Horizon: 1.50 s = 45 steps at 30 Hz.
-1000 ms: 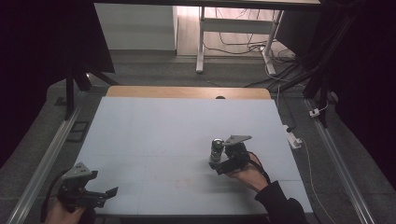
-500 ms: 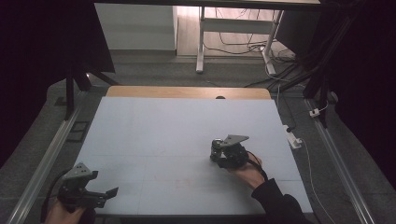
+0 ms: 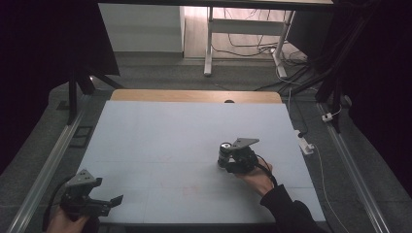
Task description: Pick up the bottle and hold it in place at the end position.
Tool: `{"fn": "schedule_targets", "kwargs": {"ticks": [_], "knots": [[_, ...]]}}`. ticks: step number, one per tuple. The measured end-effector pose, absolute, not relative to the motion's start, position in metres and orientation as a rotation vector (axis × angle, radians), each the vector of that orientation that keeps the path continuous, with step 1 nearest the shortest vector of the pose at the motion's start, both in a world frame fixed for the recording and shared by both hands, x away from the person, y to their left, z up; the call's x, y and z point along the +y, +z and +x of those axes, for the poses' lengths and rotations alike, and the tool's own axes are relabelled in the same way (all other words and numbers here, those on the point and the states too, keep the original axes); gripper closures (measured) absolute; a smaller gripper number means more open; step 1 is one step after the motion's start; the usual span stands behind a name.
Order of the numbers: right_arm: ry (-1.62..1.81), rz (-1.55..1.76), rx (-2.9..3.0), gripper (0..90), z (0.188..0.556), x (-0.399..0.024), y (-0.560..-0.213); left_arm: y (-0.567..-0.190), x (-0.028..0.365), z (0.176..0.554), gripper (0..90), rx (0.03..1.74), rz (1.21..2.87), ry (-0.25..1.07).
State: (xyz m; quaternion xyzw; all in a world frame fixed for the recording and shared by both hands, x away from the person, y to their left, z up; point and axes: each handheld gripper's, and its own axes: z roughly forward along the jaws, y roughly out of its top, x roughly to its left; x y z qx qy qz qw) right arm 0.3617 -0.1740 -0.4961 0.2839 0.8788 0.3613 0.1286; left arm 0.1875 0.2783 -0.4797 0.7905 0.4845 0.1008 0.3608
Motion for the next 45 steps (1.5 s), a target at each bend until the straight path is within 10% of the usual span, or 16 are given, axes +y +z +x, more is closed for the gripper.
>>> {"fn": "schedule_targets", "kwargs": {"ticks": [45], "knots": [[1.052,0.788,2.537,52.5,0.407,-0.082,-0.484,-0.480,0.280,0.188,0.8,1.251,2.026,0.245]]}}
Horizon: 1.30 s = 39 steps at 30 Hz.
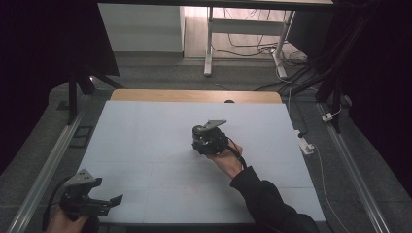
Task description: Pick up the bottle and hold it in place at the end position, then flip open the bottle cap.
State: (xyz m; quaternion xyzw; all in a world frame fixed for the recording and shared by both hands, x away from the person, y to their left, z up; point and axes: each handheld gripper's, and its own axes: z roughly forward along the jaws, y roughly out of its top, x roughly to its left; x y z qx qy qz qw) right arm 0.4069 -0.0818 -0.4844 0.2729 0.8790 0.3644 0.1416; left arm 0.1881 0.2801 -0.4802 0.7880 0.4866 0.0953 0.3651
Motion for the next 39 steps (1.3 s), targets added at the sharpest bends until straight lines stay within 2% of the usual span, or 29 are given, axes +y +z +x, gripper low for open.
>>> {"fn": "schedule_targets", "kwargs": {"ticks": [20,39], "knots": [[0.996,0.817,2.530,52.5,0.417,-0.078,-0.507,-0.480,0.280,0.188,0.8,1.250,2.023,0.241],[1.020,0.829,2.530,52.6,0.418,-0.080,-0.509,-0.481,0.281,0.189,0.4,1.257,2.020,0.225]]}}
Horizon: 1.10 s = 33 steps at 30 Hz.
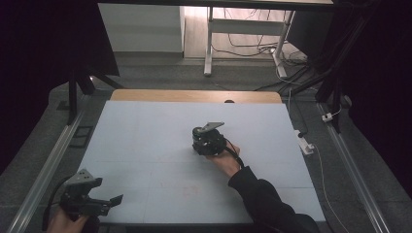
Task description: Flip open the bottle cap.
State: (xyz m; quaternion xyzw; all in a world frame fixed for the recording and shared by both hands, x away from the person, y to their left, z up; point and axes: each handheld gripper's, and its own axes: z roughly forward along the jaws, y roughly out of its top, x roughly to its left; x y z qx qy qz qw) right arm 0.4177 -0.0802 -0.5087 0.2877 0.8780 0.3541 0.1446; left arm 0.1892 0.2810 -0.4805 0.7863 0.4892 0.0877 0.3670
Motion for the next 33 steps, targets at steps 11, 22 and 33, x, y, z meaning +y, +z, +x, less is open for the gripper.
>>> {"fn": "schedule_targets", "kwargs": {"ticks": [11,22,33], "knots": [[1.022,0.825,2.529,52.6,0.418,-0.081,-0.509,-0.478,0.280,0.190,0.0,1.212,2.004,0.236],[1.022,0.821,2.533,52.6,0.418,-0.081,-0.509,-0.478,0.275,0.202,0.0,1.129,2.004,0.200],[1.025,0.817,2.538,52.6,0.419,-0.081,-0.509,-0.476,0.262,0.215,0.0,1.081,2.003,0.227]]}}
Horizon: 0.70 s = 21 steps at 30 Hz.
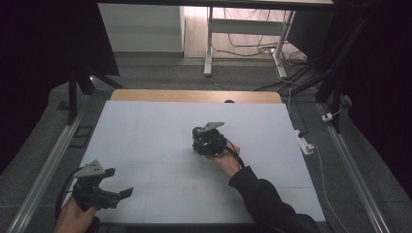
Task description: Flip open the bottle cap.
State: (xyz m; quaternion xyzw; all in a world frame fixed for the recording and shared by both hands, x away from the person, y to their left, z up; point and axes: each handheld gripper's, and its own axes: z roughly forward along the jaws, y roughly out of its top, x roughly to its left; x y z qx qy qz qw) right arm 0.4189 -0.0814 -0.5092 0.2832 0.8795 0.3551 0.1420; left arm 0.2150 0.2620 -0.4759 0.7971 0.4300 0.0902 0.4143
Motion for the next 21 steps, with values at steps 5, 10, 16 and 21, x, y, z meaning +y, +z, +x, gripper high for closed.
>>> {"fn": "schedule_targets", "kwargs": {"ticks": [5,10,16,21], "knots": [[1.023,0.816,2.541,52.6,0.419,-0.081,-0.509,-0.475,0.252,0.226,0.0,1.058,2.013,0.236],[1.022,0.814,2.543,52.6,0.420,-0.081,-0.509,-0.473,0.242,0.240,0.0,1.034,2.023,0.224],[1.025,0.809,2.546,52.6,0.420,-0.082,-0.509,-0.470,0.233,0.260,0.0,1.004,2.033,0.257],[1.026,0.808,2.548,52.6,0.420,-0.082,-0.509,-0.468,0.223,0.279,0.0,0.983,2.053,0.251]]}}
